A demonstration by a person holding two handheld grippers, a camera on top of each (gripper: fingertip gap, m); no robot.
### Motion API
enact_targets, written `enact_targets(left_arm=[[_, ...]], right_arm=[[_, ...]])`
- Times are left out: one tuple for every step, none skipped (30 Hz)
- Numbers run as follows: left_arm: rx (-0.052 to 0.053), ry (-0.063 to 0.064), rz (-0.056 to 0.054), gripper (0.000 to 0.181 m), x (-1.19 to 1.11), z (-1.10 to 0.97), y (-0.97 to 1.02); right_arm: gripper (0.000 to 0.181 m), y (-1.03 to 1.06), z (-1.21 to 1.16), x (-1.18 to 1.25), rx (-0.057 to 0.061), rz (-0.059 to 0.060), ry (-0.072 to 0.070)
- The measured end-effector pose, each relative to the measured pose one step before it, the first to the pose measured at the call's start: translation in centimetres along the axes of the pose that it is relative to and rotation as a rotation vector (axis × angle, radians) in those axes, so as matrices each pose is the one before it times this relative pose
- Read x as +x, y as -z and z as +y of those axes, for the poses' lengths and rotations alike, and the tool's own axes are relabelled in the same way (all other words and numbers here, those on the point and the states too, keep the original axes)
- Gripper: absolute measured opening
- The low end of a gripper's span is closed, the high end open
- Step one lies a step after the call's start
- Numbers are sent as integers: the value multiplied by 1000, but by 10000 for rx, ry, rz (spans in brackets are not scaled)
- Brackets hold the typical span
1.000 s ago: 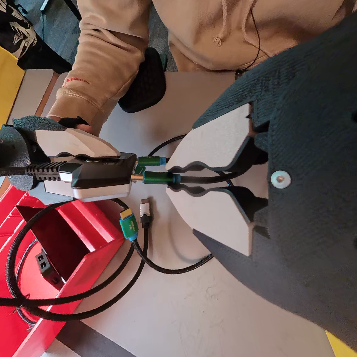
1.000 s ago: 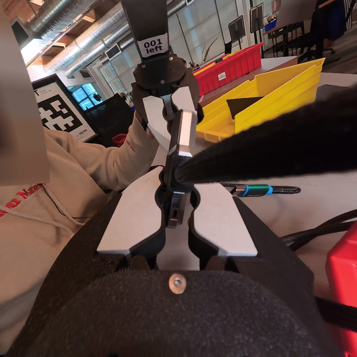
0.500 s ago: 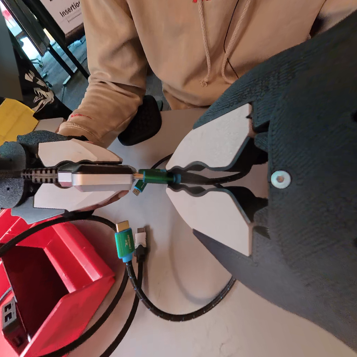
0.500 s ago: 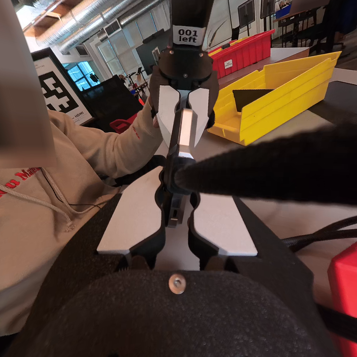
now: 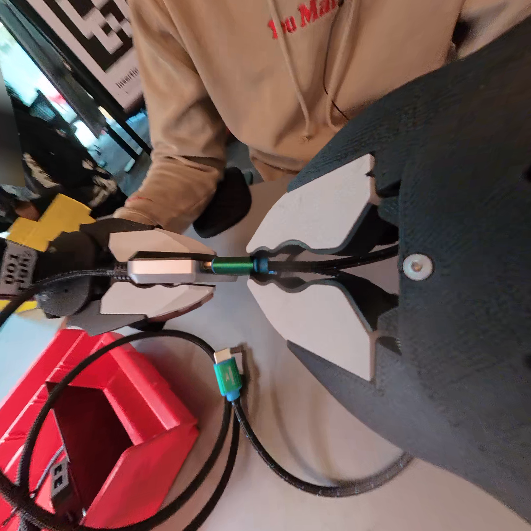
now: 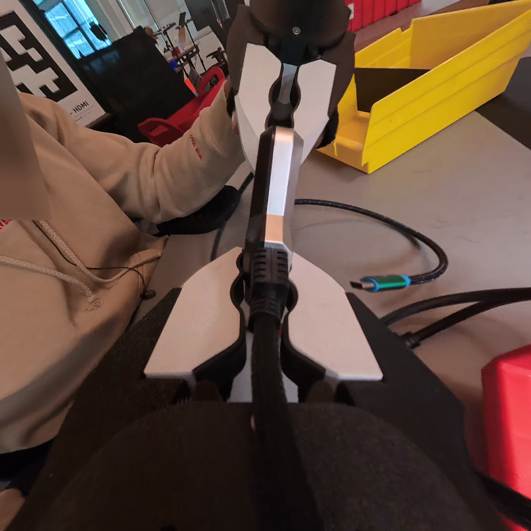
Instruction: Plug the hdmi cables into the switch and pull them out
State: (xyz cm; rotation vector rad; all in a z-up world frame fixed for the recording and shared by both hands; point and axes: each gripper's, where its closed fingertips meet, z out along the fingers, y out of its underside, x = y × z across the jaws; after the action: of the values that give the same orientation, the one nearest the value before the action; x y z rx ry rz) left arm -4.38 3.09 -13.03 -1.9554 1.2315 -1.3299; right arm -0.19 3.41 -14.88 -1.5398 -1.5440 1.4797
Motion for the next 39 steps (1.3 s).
enact_targets(left_arm=[[-181, -130, -152, 11, -134, 311, 75], [-79, 0, -43, 11, -36, 144, 18], [-18, 42, 19, 11, -4, 31, -68], [12, 65, 32, 11, -35, -28, -146], [-37, 46, 22, 11, -32, 46, -190], [-94, -17, -3, 11, -22, 113, -210], [-77, -12, -26, 11, -30, 98, -135], [29, -10, 37, 11, 78, -63, -13], [82, -42, -4, 11, 56, -157, 72], [10, -71, -61, 11, 26, -64, 99], [-132, -133, -50, 11, 42, 170, -21], [-282, -200, -23, 11, 50, 423, -212], [-267, -216, 58, 11, 109, 435, -325], [-145, -153, 136, 11, 161, 245, -362], [24, -53, 124, 11, 87, -3, -298], [189, 47, 170, 11, 91, -229, -204], [242, 68, 266, 11, 212, -333, -169], [129, 28, 190, 11, 149, -225, -200], [23, 15, 16, 11, -62, -63, -207], [17, 20, 30, 11, -51, -21, -176], [38, 63, 114, 11, -4, 16, -113], [6, 89, 101, 11, -58, 90, -107], [-43, 59, 71, 11, -58, 134, -82], [-36, 11, 9, 10, -86, 96, -70], [18, 48, 44, 10, -41, -3, -83], [34, 54, 11, 9, -120, -24, -117], [-50, 79, -64, 9, -230, 118, -153], [-77, 54, -107, 9, -307, 201, -230], [-35, 78, -98, 9, -326, 155, -205], [134, 109, -42, 9, -265, -86, 24], [259, 133, 116, 10, -82, -275, 231], [175, 99, 191, 10, 42, -184, 278], [-27, -5, -21, 11, -179, 91, 185], [-30, -95, -187, 11, -325, 102, 171], [142, -139, -134, 11, -234, -115, 214], [216, -89, -63, 11, -112, -248, 233], [156, 22, -64, 12, -95, -231, 240], [76, -25, -121, 12, -106, -143, 221], [20, -119, -162, 12, -109, -51, 231]], right_arm=[[23, -256, 14, 271, -59, 239, 269], [26, -223, -475, 233, 307, 205, 196], [29, -27, -1104, 87, 728, 26, -3], [31, 65, -989, 15, 611, -99, -200], [31, 42, -566, 115, 305, 6, -157], [28, 8, -210, 237, 128, 169, 64], [27, 5, -47, 43, 80, 79, 140], [25, 32, -76, -214, 101, -131, -48], [24, 18, -93, -61, 84, -74, -143], [24, -27, 78, -10, -60, -64, -181], [24, -72, 312, -26, -240, -74, -178], [24, -110, 438, -86, -345, -64, -71], [24, -118, 442, -167, -341, -65, 15], [24, -94, 399, -199, -296, -93, 0], [24, -14, 247, -108, -191, -69, -69], [24, 181, 160, -105, -134, -79, -78], [24, 296, 45, -200, -48, -117, -32], [24, 266, 34, -226, -65, -93, -5], [24, 195, 231, -40, -194, 35, 29], [25, 144, 212, 27, -164, 55, 31], [25, 86, 146, -19, -113, 3, 0], [25, 15, 154, 12, -126, 14, -1], [25, -36, 160, 41, -138, 44, 18], [25, -63, 126, 64, -109, 69, 30], [25, -45, 70, 42, -58, 48, 18], [25, -63, 49, 70, -12, 10, -34], [25, -49, 140, 140, -23, 2, -87], [24, -30, 289, 230, -62, 24, -77], [24, -14, 346, 212, -74, 20, -78], [24, 36, 166, 242, 40, 52, -60], [24, 77, -176, 179, 216, 10, -64], [24, 5, -330, 45, 255, -33, -30], [24, -126, -175, 95, 78, 51, -12], [24, -169, -73, 309, -28, 218, 65], [24, -92, -209, 237, 98, 175, 114], [24, 16, -329, 132, 187, 93, 71], [24, 40, -221, 138, 85, 121, 32], [24, 52, -41, 194, -82, 197, 77], [26, 93, 146, 221, -224, 291, 141]])
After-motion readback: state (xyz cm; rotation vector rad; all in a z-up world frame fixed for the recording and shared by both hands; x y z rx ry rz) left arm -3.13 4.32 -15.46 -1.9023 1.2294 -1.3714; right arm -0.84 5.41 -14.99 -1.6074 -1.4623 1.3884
